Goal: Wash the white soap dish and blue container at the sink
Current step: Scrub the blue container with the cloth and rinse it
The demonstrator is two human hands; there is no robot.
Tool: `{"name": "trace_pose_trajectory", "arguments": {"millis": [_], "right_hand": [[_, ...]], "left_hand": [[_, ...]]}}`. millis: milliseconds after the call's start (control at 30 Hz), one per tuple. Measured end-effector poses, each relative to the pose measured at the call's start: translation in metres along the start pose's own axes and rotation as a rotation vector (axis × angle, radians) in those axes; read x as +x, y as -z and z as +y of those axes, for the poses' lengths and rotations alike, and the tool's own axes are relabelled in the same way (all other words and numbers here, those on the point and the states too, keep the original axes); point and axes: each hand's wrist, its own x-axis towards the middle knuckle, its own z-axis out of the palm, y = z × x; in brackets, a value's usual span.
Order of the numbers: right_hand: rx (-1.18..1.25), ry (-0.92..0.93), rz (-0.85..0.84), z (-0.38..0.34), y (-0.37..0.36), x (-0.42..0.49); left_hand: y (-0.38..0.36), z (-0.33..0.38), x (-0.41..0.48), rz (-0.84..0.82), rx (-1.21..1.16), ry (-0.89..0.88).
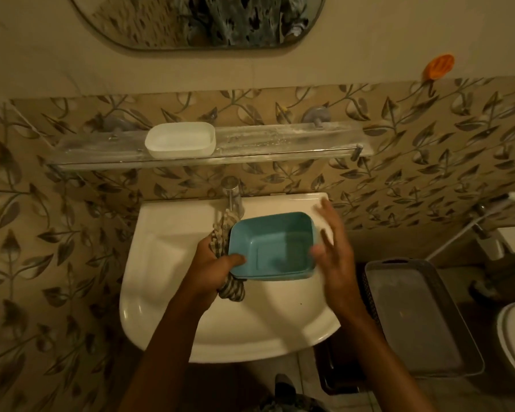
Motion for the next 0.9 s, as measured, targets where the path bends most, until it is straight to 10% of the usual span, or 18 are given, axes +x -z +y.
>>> {"name": "trace_pose_trajectory", "arguments": {"millis": [100,200,433,533,700,900], "right_hand": [[0.750,-0.644,-0.088,0.002,0.003,0.002],[1.093,-0.756,-0.347,0.007,0.003,-0.006],[1.211,-0.642,-0.365,0.010,-0.005,-0.015],[1.167,-0.639,-0.284,0.006,-0.015,-0.018],[1.221,-0.647,-0.055,0.006,-0.026,-0.023],[0.927,-0.583,-0.054,0.003,-0.024,-0.028]], "left_hand": [[0.003,0.009,-0.005,-0.086,0.082,-0.171],[-0.005,0.017,-0.011,0.008,0.161,-0.323],[0.004,0.049,-0.024,0.550,0.155,-0.453],[-0.015,0.056,-0.054,0.319,0.286,-0.653],[-0.058,0.024,-0.072,0.129,1.249,-0.413],[-0.058,0.016,-0.050,0.026,1.150,-0.375]]}}
